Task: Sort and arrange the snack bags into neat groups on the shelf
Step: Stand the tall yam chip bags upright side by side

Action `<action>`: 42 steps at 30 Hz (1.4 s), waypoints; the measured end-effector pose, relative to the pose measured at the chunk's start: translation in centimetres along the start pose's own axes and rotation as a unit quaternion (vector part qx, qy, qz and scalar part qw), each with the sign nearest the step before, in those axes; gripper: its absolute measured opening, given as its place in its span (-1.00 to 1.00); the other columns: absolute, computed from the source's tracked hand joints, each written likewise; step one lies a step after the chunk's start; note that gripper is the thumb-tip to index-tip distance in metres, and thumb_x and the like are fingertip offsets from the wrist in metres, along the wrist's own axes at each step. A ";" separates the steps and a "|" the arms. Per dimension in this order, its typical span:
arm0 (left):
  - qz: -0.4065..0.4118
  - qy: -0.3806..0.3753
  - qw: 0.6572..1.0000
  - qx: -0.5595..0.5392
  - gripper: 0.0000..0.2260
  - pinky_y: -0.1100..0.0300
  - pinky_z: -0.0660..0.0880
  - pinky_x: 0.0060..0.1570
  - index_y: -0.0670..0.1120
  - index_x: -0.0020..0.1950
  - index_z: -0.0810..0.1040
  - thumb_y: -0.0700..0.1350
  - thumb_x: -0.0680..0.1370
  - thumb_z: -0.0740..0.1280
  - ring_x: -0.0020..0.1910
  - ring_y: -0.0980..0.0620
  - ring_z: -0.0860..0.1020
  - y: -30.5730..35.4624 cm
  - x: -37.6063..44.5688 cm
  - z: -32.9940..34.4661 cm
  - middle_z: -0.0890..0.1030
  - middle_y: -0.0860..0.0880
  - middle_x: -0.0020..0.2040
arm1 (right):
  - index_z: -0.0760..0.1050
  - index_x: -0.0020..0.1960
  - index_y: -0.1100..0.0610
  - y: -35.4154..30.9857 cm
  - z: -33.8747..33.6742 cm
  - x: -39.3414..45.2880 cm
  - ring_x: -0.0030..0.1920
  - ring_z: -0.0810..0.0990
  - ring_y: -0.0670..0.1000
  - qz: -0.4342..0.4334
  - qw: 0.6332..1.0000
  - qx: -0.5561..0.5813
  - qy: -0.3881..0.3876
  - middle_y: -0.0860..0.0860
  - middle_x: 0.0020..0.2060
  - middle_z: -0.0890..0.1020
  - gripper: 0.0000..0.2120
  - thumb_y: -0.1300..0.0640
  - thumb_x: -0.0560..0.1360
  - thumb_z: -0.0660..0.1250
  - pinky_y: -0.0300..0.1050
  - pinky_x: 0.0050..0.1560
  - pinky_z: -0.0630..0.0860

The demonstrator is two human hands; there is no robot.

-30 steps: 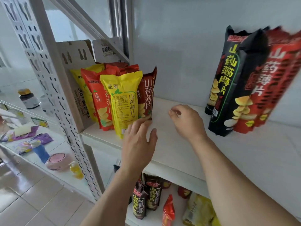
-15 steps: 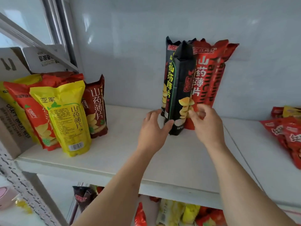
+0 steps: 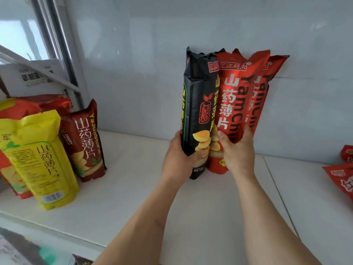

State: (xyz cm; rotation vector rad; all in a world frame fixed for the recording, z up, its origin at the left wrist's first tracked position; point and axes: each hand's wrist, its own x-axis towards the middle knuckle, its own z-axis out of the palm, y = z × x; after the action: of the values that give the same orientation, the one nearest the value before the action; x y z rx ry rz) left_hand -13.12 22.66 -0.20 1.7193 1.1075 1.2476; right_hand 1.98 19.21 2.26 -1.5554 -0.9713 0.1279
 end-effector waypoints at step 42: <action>0.157 0.215 0.949 0.168 -0.24 -0.08 0.22 0.52 -0.19 0.54 0.26 0.06 0.47 0.50 0.53 -0.19 0.23 0.5 2.1 -1.8 0.28 -0.17 0.53 | 0.30 0.39 -0.17 0.1 -1.8 -0.8 0.04 0.59 -0.33 0.007 0.993 0.105 -0.059 -0.34 0.10 0.56 -0.45 -0.23 0.47 0.36 -0.28 -0.03 0.52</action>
State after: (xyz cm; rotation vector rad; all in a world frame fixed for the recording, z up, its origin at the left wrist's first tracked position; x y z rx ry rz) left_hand -14.38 24.54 1.41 1.9884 1.3978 1.7786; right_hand 2.59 17.30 2.31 -1.3725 -1.0052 0.3245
